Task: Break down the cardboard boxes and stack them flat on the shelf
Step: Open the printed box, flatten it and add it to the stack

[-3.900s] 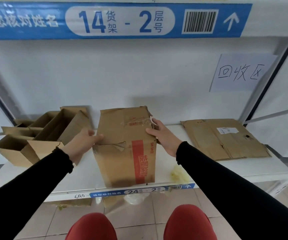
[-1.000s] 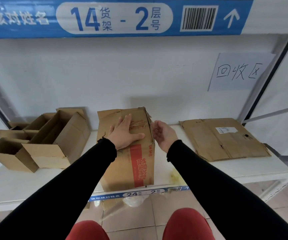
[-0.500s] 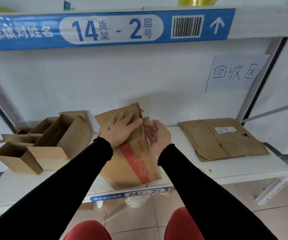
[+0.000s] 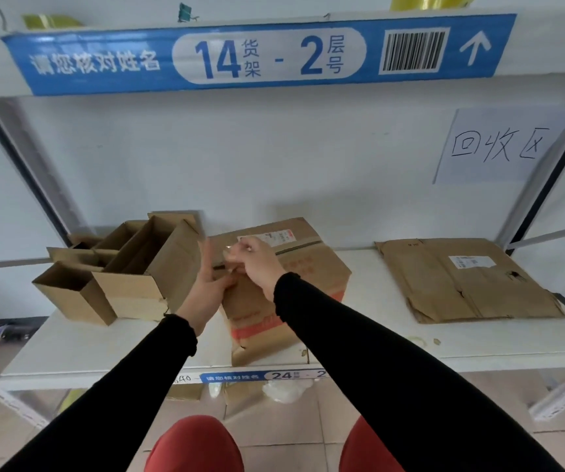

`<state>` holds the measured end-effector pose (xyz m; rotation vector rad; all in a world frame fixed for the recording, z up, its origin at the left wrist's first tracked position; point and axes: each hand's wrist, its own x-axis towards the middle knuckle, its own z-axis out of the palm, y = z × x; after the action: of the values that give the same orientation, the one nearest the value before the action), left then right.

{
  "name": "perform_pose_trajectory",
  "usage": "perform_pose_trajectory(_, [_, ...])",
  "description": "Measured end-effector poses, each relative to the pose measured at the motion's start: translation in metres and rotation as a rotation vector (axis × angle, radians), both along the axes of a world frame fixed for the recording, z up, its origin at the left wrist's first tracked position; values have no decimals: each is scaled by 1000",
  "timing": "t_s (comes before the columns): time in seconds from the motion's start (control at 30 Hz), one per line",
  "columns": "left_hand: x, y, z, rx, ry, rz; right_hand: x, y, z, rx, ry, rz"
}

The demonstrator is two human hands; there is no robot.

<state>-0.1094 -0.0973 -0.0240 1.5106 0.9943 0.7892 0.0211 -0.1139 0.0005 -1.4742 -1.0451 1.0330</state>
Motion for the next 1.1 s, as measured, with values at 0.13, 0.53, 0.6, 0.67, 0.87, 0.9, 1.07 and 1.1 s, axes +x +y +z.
perform_pose_trajectory(0.13, [-9, 21, -22, 89, 266, -5, -5, 16, -6, -116, 100, -45])
perform_pose_trajectory(0.53, [-5, 33, -28, 34, 279, -5, 138, 6, 12, 1, 216, -751])
perform_pose_trajectory(0.6, [-2, 34, -31, 35, 266, -8, 154, 0, 13, 69, 269, -756])
perform_pose_trajectory(0.67, [1, 35, -31, 25, 273, -1, 145, -3, 13, 90, 79, -609])
perform_pose_trajectory(0.87, [3, 35, -27, 42, 351, 9, 85, -7, -12, 31, -822, 76])
perform_pose_trajectory(0.9, [4, 34, -25, 91, 428, 27, 84, -5, -16, 27, -925, 76])
perform_pose_trajectory(1.07, [21, 32, -13, 488, 784, 43, 87, 5, -16, -56, -987, 129])
perform_pose_trajectory(1.1, [26, 31, -11, 528, 796, 8, 86, 7, -14, -64, -1030, 135])
